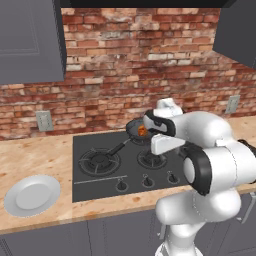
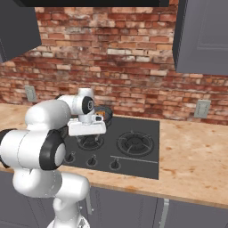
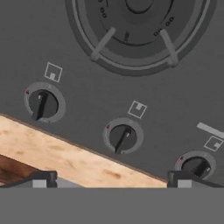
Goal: Pick the croissant and place it on the pan. Then turn on the stove to warm the croissant.
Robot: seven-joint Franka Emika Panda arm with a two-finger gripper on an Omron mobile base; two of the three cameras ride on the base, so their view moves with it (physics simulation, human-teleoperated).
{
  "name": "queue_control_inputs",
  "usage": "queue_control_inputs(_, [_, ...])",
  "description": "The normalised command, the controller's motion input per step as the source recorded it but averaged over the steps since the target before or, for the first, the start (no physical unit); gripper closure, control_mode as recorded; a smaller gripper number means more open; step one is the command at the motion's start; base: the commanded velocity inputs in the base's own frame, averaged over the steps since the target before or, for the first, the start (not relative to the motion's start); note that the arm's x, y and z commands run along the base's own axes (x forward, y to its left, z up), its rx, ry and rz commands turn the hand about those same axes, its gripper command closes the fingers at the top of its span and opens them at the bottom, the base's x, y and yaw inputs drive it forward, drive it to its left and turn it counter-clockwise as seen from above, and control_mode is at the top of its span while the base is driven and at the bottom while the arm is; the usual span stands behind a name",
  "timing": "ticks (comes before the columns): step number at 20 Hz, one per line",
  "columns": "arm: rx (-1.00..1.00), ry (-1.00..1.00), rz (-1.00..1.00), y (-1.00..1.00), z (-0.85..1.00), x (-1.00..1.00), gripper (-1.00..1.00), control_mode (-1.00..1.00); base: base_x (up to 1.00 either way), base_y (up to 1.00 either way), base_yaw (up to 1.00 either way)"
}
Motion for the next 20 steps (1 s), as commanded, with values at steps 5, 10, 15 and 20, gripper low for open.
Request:
queue_control_inputs(5, [0.07, -0.05, 0.02, 0.00, -0.20, -0.03, -1.00, -1.00, 0.00, 0.00, 0.00])
queue_control_inputs(10, [0.13, -0.02, 0.00, -0.05, -0.21, 0.00, -1.00, -1.00, 0.00, 0.00, 0.00])
queue_control_inputs(15, [0.05, 0.00, 0.00, -0.22, -0.13, 0.00, -1.00, -1.00, 0.00, 0.00, 0.00])
queue_control_inputs(20, [0.00, 0.00, 0.00, -0.08, -0.14, -0.04, -1.00, -1.00, 0.00, 0.00, 0.00])
